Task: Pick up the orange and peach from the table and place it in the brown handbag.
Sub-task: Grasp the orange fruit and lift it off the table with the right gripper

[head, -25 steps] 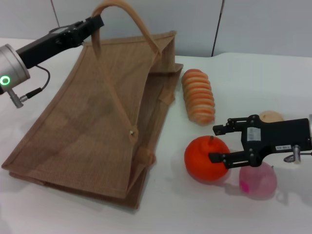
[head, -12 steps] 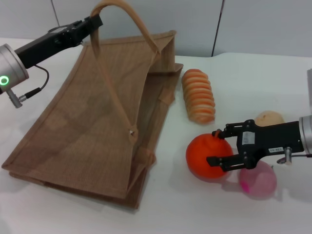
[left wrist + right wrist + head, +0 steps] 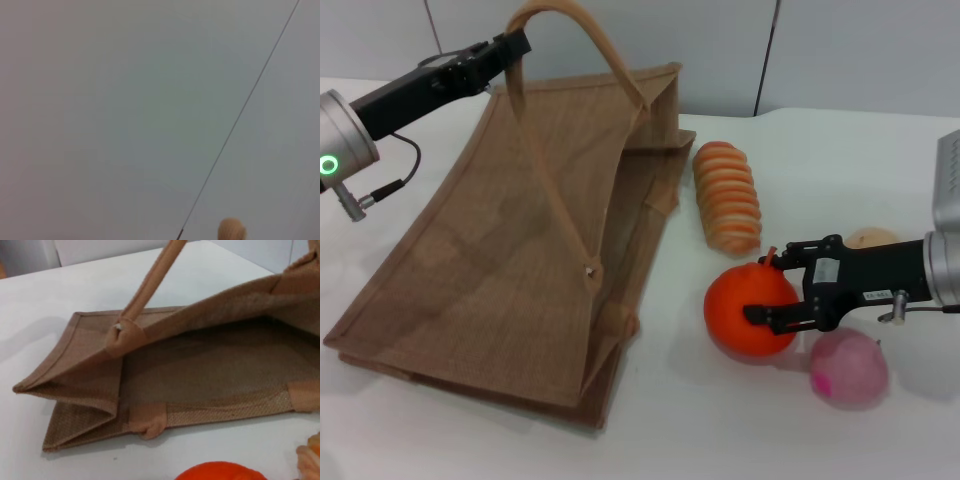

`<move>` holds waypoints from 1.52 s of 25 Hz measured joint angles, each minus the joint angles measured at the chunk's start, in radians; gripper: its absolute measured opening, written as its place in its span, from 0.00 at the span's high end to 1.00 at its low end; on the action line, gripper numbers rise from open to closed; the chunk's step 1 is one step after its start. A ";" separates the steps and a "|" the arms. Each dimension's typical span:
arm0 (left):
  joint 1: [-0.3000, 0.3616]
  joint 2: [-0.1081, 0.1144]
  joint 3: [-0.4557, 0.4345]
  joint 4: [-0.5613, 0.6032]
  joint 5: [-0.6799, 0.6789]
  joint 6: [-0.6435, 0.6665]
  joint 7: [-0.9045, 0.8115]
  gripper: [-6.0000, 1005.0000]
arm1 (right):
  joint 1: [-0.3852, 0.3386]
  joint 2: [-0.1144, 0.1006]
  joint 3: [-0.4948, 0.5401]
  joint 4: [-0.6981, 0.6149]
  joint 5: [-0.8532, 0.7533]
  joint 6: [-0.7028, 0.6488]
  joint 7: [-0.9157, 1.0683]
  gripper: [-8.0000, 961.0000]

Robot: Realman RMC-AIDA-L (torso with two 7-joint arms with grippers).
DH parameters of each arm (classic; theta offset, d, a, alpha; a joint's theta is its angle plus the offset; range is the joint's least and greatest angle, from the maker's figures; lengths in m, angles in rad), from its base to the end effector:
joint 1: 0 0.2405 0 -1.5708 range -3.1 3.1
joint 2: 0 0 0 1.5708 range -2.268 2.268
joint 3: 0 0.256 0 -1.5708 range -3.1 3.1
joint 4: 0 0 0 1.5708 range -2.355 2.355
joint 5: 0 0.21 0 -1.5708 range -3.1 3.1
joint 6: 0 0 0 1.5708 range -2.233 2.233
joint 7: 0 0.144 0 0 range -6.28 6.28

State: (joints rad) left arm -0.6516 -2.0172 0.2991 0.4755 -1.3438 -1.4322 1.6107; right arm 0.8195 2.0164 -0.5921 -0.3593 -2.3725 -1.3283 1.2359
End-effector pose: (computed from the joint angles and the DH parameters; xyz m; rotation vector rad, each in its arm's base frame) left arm -0.2576 0.3919 0.0646 -2.1260 -0.9244 -1.1965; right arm 0.2469 0.3759 -0.0387 -2.9157 0.3841 0.2446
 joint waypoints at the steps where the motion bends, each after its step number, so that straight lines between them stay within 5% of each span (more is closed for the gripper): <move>1: 0.000 0.000 0.000 0.000 0.000 0.000 0.000 0.88 | 0.000 0.000 0.000 0.002 0.000 0.002 0.000 0.20; 11: 0.000 0.000 0.000 0.000 0.000 0.001 0.000 0.88 | 0.007 -0.001 -0.040 -0.001 -0.001 0.012 0.056 0.40; 32: 0.003 0.000 0.000 0.000 0.000 -0.004 0.000 0.88 | 0.010 -0.001 -0.044 -0.001 -0.001 0.010 0.066 0.41; 38: 0.003 0.000 0.000 0.000 0.000 -0.003 0.000 0.88 | 0.010 -0.001 -0.060 -0.004 0.000 0.009 0.067 0.52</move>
State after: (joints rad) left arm -0.6488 -2.0172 0.2992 0.4755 -1.3438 -1.4356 1.6107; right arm 0.8295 2.0156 -0.6519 -0.3632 -2.3730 -1.3188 1.3024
